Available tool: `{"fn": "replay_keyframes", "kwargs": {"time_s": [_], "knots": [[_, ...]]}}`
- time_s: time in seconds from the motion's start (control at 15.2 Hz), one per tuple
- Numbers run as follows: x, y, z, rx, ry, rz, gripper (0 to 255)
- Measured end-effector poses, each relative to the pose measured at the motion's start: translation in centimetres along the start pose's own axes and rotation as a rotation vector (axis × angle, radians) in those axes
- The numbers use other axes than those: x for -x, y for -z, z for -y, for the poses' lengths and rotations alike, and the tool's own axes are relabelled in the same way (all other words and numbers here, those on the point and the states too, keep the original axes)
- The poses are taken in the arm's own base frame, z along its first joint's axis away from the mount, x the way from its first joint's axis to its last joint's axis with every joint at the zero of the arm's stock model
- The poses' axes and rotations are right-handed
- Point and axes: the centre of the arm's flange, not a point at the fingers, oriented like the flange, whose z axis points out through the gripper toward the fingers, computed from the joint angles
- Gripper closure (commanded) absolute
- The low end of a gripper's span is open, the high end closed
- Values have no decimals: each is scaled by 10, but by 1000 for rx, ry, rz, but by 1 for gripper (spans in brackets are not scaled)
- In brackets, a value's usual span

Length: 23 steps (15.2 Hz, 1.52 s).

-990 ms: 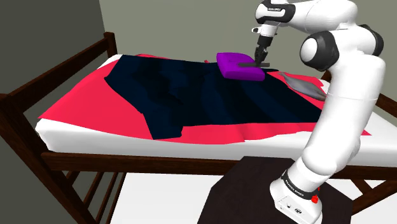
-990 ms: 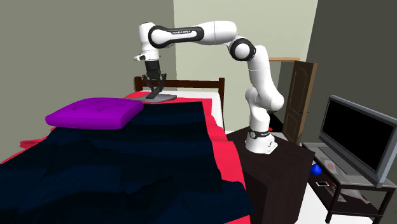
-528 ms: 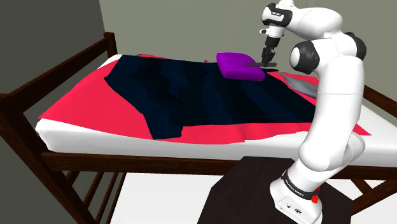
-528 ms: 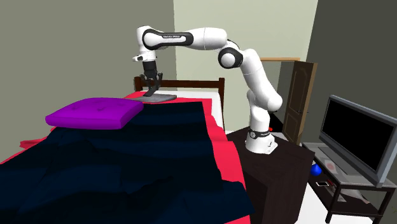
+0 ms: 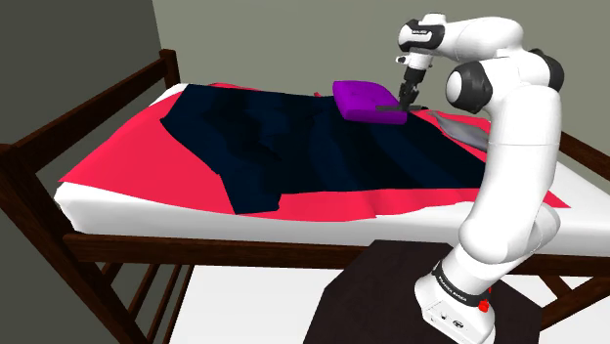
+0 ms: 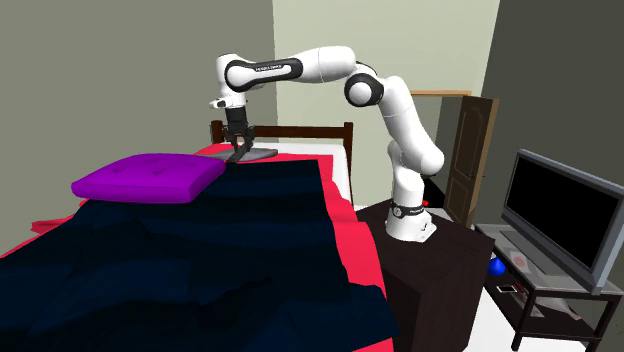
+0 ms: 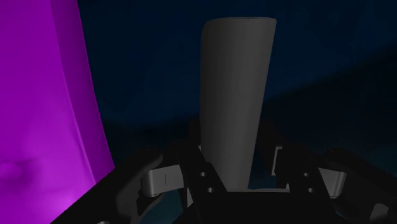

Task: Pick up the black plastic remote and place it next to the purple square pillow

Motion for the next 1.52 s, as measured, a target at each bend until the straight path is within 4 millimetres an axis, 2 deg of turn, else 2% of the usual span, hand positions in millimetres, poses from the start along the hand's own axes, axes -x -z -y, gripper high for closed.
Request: {"fn": "replay_keyframes", "kwargs": {"time_s": [1.52], "knots": [[-1, -122, -10, 0, 0, 0, 255]]}}
